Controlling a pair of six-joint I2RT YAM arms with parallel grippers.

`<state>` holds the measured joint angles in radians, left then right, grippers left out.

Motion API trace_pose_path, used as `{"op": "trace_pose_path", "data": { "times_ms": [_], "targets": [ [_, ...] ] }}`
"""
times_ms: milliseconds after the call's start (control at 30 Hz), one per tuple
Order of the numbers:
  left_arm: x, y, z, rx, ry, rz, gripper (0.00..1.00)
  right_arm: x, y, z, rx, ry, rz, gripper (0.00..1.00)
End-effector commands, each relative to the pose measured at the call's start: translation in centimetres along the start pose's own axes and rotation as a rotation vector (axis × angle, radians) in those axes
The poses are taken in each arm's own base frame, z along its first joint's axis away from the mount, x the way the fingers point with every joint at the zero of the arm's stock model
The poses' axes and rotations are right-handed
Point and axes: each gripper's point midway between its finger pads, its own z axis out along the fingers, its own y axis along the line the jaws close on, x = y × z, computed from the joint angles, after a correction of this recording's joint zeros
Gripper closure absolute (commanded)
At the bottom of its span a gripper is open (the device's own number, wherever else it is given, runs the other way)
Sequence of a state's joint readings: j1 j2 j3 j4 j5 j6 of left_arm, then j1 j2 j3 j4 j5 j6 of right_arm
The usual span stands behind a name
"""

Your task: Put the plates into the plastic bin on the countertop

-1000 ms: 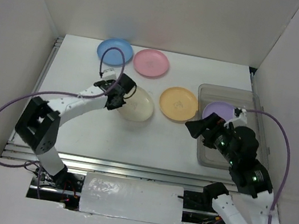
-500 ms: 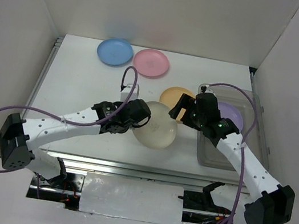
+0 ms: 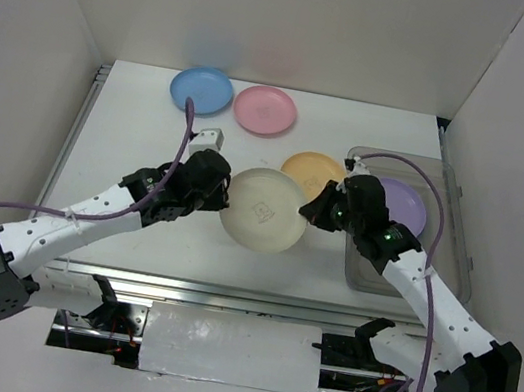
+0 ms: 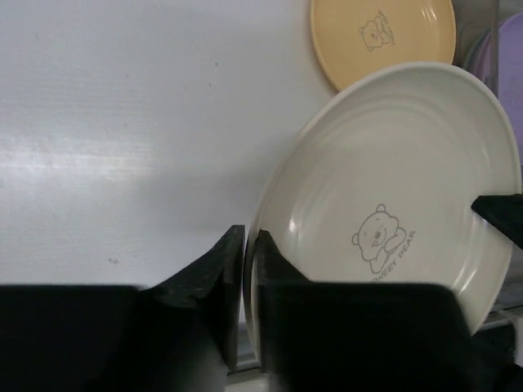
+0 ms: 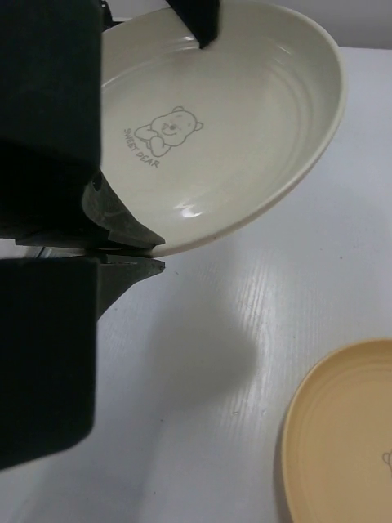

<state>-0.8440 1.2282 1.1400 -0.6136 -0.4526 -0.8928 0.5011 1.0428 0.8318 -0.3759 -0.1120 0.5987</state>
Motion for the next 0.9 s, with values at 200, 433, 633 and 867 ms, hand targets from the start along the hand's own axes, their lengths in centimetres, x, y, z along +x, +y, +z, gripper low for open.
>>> {"op": "trace_pose_path", "data": {
  "times_ms": [200,433,633,867],
  "targets": [
    [-4.9,1.6,1.0,-0.064,-0.085,-0.15,0.01,-7.8,-8.4,-2.1,0.365,-0.242,0.229,1.0],
    [-1.8,2.3,2.7,-0.053,-0.031,-0.113,0.01,-11.3,-22.9,-7.6,0.586,-0.483,0.612,1.0],
    [1.1,0.8,5.3,-0.023,0.048,-0.026,0.01,-10.1,-29.5,-10.3,0.718,-0.57,0.786,1.0],
    [1.8,-2.5,7.8,0.039,0.085,0.039,0.01,-9.0,-30.9,-8.8,0.714,-0.51,0.84,1.0]
  ]
}}
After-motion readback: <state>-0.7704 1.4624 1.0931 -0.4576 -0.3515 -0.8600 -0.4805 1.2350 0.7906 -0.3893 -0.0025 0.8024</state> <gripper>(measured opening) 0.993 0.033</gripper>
